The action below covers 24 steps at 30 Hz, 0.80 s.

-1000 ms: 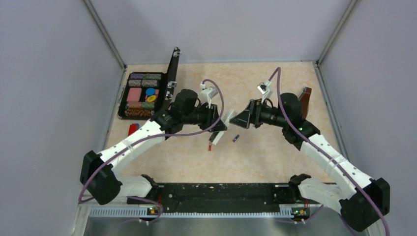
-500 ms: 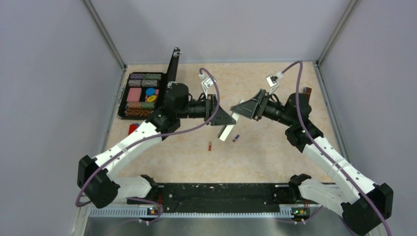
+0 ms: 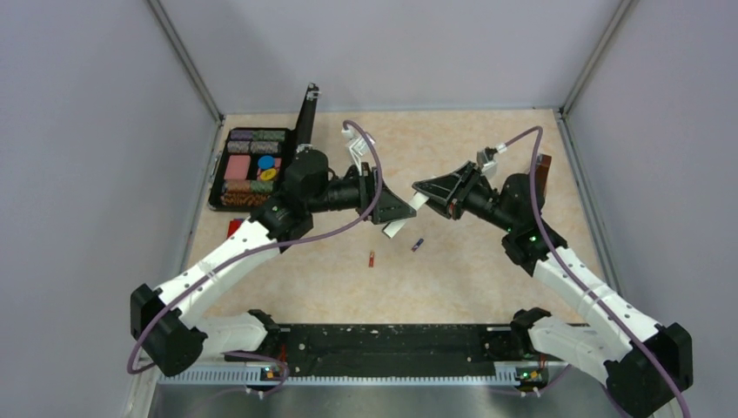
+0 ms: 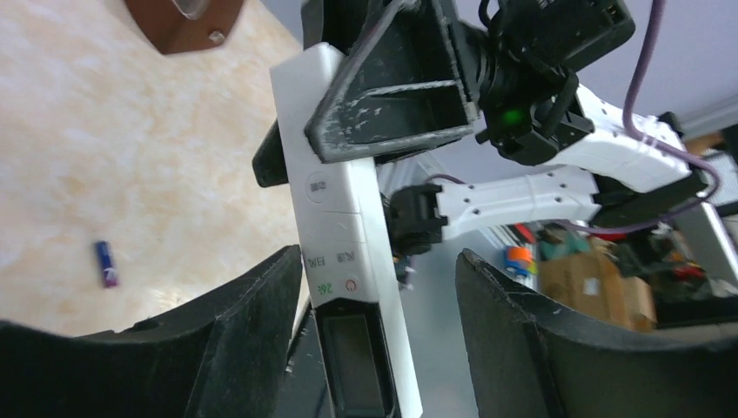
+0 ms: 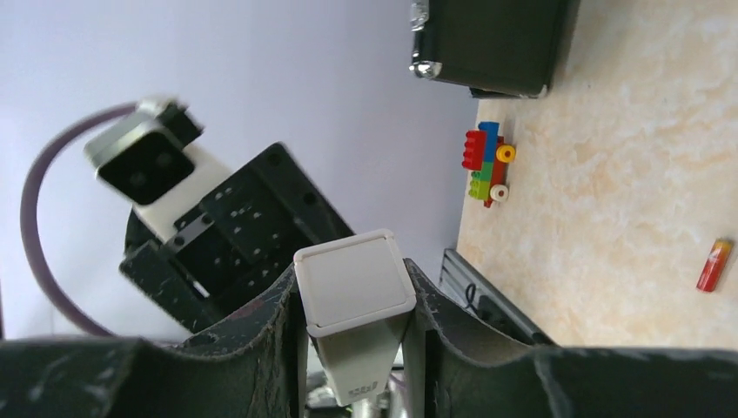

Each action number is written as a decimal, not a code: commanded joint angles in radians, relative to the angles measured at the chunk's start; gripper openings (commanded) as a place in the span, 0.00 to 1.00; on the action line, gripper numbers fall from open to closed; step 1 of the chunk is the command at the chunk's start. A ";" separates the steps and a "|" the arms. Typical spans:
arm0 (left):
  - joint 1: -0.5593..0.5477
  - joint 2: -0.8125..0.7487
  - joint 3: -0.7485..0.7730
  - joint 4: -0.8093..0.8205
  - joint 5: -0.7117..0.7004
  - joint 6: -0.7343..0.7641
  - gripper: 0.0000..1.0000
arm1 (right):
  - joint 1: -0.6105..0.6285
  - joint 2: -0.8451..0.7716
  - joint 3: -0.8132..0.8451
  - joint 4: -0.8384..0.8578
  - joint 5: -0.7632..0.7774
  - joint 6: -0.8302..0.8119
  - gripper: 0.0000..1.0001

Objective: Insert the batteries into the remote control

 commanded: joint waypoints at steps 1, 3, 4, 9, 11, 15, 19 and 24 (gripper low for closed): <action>-0.009 -0.102 -0.033 -0.033 -0.167 0.193 0.70 | 0.001 -0.023 -0.038 -0.049 0.096 0.243 0.00; -0.030 -0.130 -0.062 -0.038 -0.238 0.250 0.70 | 0.001 -0.023 -0.048 -0.086 0.113 0.299 0.00; -0.043 -0.147 -0.078 -0.026 -0.259 0.282 0.70 | 0.002 -0.021 -0.052 -0.103 0.120 0.322 0.00; -0.128 -0.153 -0.121 -0.014 -0.417 0.449 0.70 | 0.002 -0.025 -0.042 -0.197 0.173 0.395 0.00; -0.155 -0.138 -0.119 -0.028 -0.476 0.495 0.70 | 0.002 -0.028 -0.039 -0.209 0.191 0.418 0.00; -0.195 -0.113 -0.108 -0.037 -0.556 0.546 0.69 | 0.003 -0.012 -0.028 -0.209 0.199 0.454 0.00; -0.215 -0.094 -0.099 -0.011 -0.591 0.554 0.56 | 0.003 0.014 -0.011 -0.237 0.182 0.463 0.00; -0.219 -0.054 -0.074 -0.044 -0.637 0.510 0.18 | 0.002 0.015 -0.019 -0.220 0.170 0.471 0.00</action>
